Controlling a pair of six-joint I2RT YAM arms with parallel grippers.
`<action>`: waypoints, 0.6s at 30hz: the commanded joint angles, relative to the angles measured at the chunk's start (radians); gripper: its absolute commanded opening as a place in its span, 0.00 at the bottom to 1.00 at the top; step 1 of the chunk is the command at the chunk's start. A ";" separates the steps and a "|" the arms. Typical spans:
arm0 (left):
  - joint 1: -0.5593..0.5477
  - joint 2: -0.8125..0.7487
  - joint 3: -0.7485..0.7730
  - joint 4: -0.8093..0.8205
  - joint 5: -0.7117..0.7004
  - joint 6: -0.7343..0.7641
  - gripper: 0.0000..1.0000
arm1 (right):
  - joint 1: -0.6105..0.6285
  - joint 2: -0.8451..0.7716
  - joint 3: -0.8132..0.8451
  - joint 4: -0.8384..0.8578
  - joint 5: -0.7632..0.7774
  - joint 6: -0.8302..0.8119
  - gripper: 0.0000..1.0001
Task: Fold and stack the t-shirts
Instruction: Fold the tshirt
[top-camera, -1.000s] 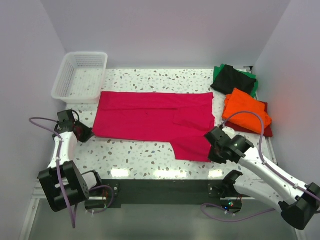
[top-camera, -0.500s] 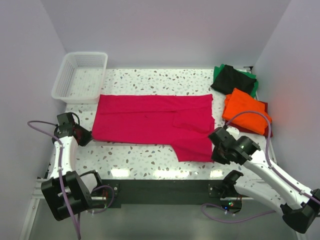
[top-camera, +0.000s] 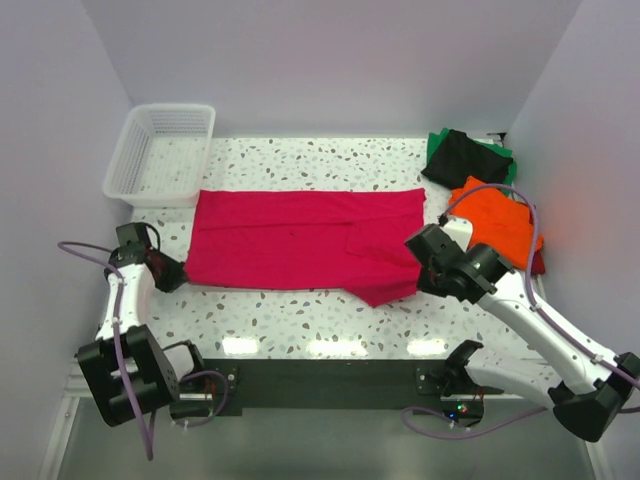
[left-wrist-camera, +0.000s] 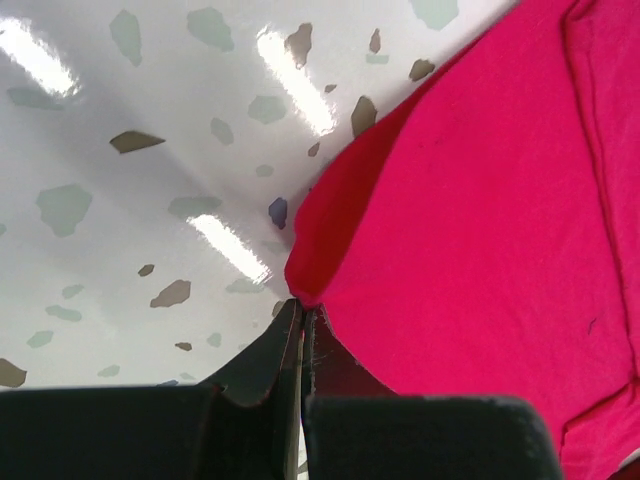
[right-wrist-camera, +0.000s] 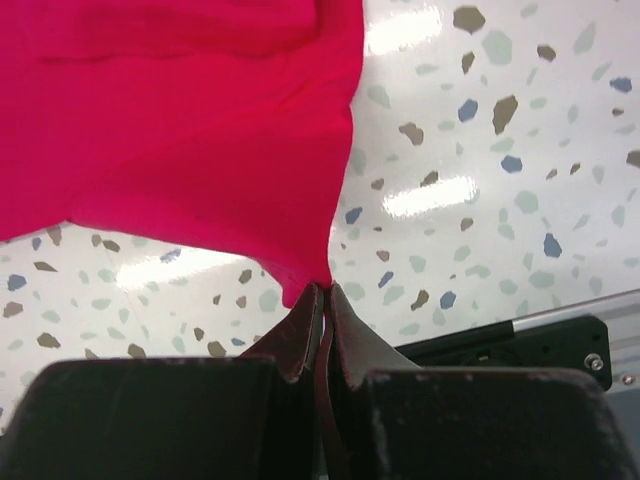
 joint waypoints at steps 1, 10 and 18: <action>0.005 0.051 0.096 0.037 -0.002 -0.030 0.00 | 0.000 0.046 0.095 0.066 0.128 -0.082 0.00; 0.004 0.147 0.187 0.082 0.005 -0.053 0.00 | -0.055 0.151 0.170 0.170 0.181 -0.165 0.00; -0.013 0.284 0.241 0.163 0.037 -0.036 0.00 | -0.241 0.227 0.192 0.334 0.092 -0.281 0.00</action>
